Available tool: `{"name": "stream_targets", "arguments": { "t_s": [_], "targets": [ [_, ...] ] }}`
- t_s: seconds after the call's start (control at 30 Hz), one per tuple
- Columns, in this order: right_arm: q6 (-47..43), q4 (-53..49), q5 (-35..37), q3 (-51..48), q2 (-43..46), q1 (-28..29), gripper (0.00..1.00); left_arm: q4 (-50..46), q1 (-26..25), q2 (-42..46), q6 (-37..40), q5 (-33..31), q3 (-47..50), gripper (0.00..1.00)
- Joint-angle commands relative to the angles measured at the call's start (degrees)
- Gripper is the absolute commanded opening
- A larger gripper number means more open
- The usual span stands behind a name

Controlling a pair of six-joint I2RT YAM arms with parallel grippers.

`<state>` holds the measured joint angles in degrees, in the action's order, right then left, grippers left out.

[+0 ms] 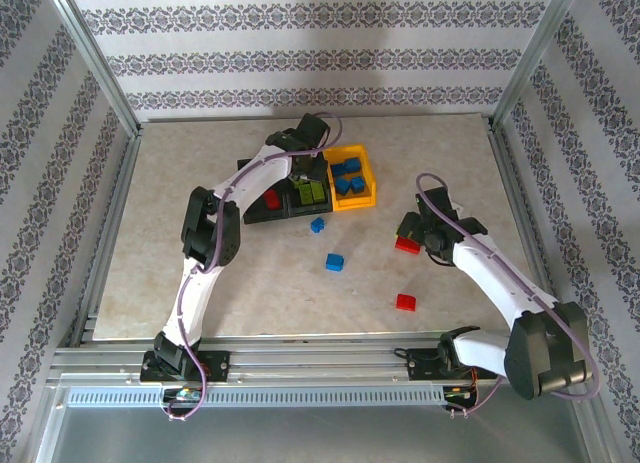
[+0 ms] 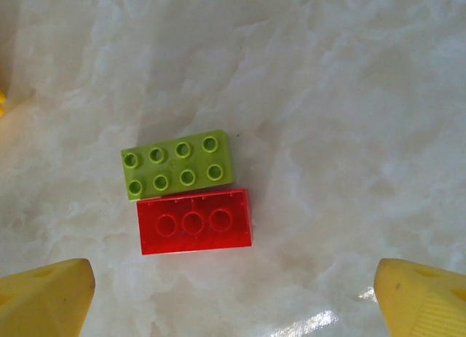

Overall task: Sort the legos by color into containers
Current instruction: Place the lego in the container, then pick up the lego from the middle-right of the table.

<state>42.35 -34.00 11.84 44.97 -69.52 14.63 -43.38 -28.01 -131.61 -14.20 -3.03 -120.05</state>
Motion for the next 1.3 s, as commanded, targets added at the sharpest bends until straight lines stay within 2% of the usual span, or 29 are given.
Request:
{"name": "stream_targets", "arguments": {
  "t_s": [0.0,0.27,0.47,0.6,0.9,1.27],
  "targets": [
    [1.6,0.1,1.7,0.6,-1.2,1.2,0.98,1.6,0.8,6.5,-1.5,1.0,2.9,0.57],
    [2.6,2.0,0.4,0.4,-4.6,3.0,0.98,7.8,0.8,17.1,-3.1,2.6,14.0,0.67],
    [2.9,3.0,-0.1,1.5,-8.8,4.6,0.98,14.0,0.8,26.1,-4.9,2.3,25.3,0.86],
    [2.2,3.7,-0.4,2.3,-11.7,5.0,0.98,16.4,0.8,31.7,-6.1,-1.0,32.6,1.0],
    [0.3,3.9,-0.3,5.6,-19.3,4.2,0.89,24.6,1.8,42.3,-8.6,-6.7,49.6,1.0],
    [-0.8,4.0,-0.9,7.4,-23.9,2.5,0.86,28.6,3.8,51.8,-11.2,-7.6,62.3,1.0]
  ]
}}
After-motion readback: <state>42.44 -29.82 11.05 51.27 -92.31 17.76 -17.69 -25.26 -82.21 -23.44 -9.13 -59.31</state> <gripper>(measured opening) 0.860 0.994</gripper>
